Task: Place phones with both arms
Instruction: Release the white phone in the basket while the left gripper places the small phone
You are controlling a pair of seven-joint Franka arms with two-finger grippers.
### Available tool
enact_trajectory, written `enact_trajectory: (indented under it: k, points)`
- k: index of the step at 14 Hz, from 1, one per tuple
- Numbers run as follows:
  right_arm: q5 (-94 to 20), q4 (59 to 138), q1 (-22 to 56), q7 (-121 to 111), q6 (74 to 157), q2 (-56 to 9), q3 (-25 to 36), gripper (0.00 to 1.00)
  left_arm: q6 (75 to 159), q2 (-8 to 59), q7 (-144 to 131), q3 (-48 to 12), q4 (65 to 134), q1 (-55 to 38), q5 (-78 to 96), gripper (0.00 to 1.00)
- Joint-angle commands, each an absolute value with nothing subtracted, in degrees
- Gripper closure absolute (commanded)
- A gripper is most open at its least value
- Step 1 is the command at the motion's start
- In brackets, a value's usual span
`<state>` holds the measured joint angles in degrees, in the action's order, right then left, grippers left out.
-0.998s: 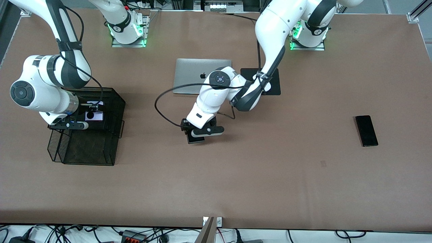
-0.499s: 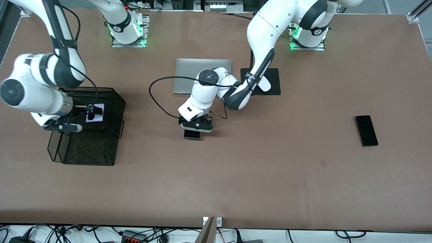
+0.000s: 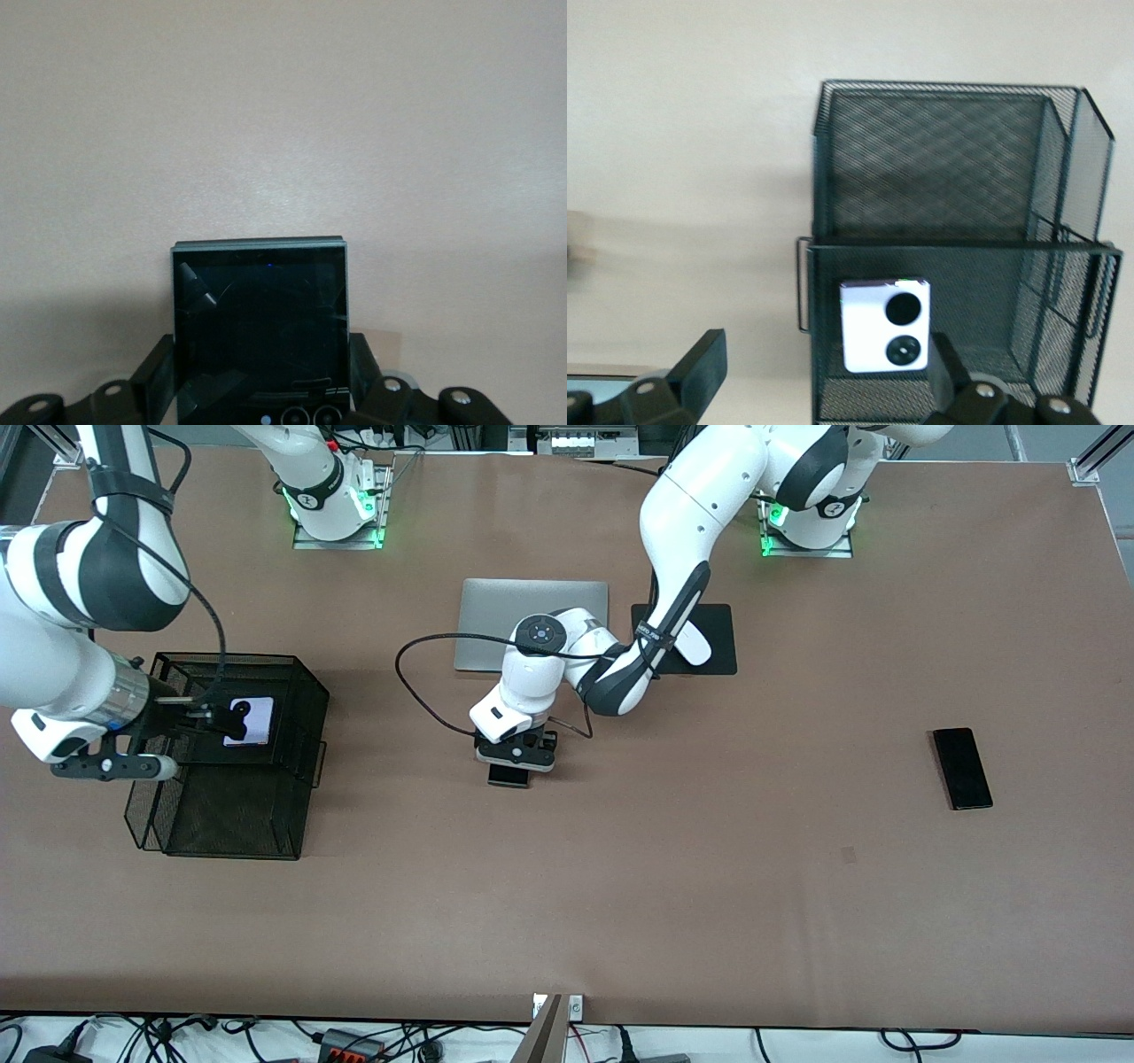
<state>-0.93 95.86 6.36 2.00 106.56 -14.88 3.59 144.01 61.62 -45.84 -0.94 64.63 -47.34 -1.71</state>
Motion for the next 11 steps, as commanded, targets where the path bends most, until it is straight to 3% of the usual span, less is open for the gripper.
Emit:
enact_trajectory:
  k: [1,2,3,11]
  points:
    - [-0.2,93.0,9.4,3.3,106.8,-17.9,3.5,0.0,143.6,62.6,-45.1,-0.1,62.3,-47.9,-3.1,0.19]
    - [-0.3,93.0,9.9,3.3,107.3,-18.6,3.5,0.0,143.6,62.7,-45.1,-0.1,62.3,-47.8,-3.1,0.04]
    - [-0.4,93.0,10.1,3.3,107.4,-18.9,3.5,0.0,143.6,62.7,-44.9,-0.1,62.2,-47.8,-3.0,0.0]
    - [-1.1,91.3,12.3,3.3,108.9,-20.6,3.5,0.0,140.1,58.6,-41.7,0.6,62.0,-43.9,-2.9,0.0]
